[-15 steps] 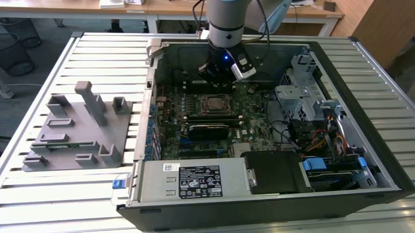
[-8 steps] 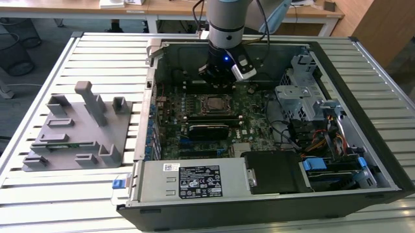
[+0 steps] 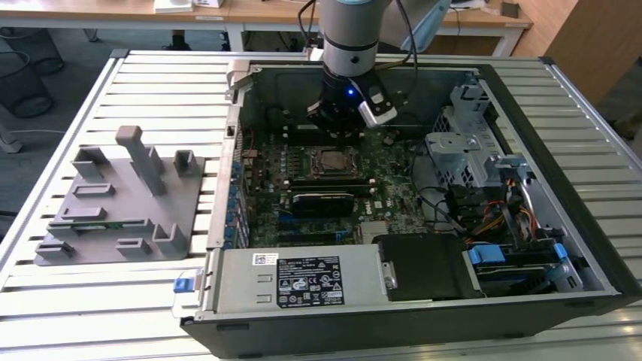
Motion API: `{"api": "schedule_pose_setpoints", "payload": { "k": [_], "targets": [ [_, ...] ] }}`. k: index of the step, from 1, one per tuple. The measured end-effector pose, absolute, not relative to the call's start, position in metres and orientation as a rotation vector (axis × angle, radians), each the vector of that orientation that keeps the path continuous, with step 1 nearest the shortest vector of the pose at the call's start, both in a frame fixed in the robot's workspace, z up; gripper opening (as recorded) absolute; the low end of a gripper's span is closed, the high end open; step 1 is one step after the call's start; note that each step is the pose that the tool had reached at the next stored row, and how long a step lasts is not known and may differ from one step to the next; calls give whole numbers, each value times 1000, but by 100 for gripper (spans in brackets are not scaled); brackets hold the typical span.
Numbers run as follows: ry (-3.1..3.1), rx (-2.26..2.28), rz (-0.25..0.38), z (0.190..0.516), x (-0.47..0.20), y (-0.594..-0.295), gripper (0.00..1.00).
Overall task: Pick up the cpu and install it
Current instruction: 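Install the first cpu locking lever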
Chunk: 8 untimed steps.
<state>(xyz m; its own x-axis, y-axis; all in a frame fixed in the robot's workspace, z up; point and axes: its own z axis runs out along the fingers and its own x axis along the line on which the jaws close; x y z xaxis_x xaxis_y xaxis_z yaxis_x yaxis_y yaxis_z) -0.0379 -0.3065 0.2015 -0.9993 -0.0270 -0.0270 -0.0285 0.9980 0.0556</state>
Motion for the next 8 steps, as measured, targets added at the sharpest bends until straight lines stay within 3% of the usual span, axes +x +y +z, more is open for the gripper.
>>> {"api": "schedule_pose_setpoints", "payload": {
  "k": [8],
  "targets": [
    [3114, -43, 87, 201, -38, -310, 11]
  ]
}}
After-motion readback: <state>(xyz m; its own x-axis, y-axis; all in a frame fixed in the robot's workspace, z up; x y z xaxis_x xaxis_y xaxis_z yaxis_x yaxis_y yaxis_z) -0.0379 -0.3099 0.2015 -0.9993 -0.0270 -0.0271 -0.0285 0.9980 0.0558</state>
